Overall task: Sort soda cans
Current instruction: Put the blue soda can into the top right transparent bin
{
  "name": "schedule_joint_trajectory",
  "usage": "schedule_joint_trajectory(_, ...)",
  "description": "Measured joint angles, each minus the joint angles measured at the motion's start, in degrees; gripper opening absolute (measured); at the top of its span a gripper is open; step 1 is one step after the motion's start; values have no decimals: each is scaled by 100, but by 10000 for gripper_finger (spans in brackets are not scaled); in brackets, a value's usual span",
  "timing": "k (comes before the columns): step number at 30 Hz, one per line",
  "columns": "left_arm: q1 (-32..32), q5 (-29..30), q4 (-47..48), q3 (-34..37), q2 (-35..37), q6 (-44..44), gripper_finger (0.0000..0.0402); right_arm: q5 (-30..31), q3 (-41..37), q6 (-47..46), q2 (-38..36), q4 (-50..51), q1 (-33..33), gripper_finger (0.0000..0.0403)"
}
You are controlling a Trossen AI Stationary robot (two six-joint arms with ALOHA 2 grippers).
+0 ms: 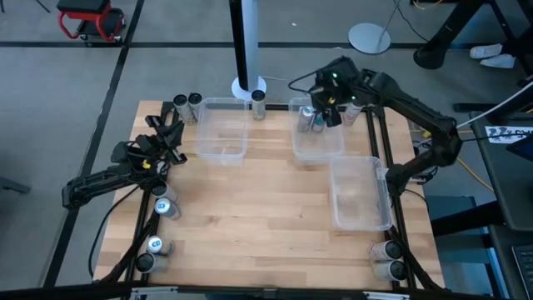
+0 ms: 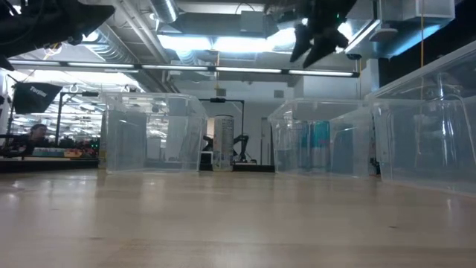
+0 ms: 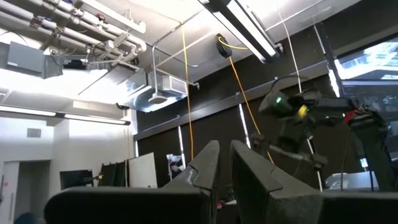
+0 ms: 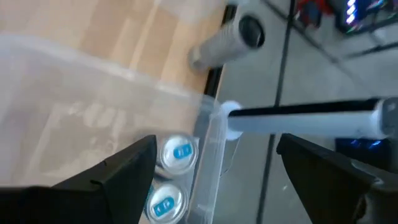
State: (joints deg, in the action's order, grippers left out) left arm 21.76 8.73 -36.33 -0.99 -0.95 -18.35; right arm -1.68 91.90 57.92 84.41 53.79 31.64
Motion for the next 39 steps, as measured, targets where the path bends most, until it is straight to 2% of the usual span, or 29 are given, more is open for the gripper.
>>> schedule_joint_trajectory(4, 0, 4, 96, 0, 2, -44, 53, 550, -98, 72, -35, -475, -550, 340)
schedule_joint_trajectory(8, 0, 301, 316, 2, 0, -316, 109, 443, -579, 497, -36, -1475, -1099, 340)
schedule_joint_trajectory(11, 0, 330, 295, -25, 0, -100, 151, 468, -1108, 788, -61, -2287, -1432, 340)
schedule_joint_trajectory(19, 0, 351, 1641, -487, -45, 462, 223, 635, -2374, 1083, -301, -3634, -1549, 340)
schedule_joint_trajectory(24, -7, 236, 2107, -659, -252, 812, 245, 474, -3054, 1160, -665, -4511, -1555, 340)
schedule_joint_trajectory(30, -11, 177, 2070, -852, -788, 1278, 255, 372, -3167, 1221, -1052, -4468, -1555, 340)
schedule_joint_trajectory(39, -587, 186, 2028, -1321, -2310, 1973, 255, 51, -3167, 1628, -1072, -4473, -1557, 340)
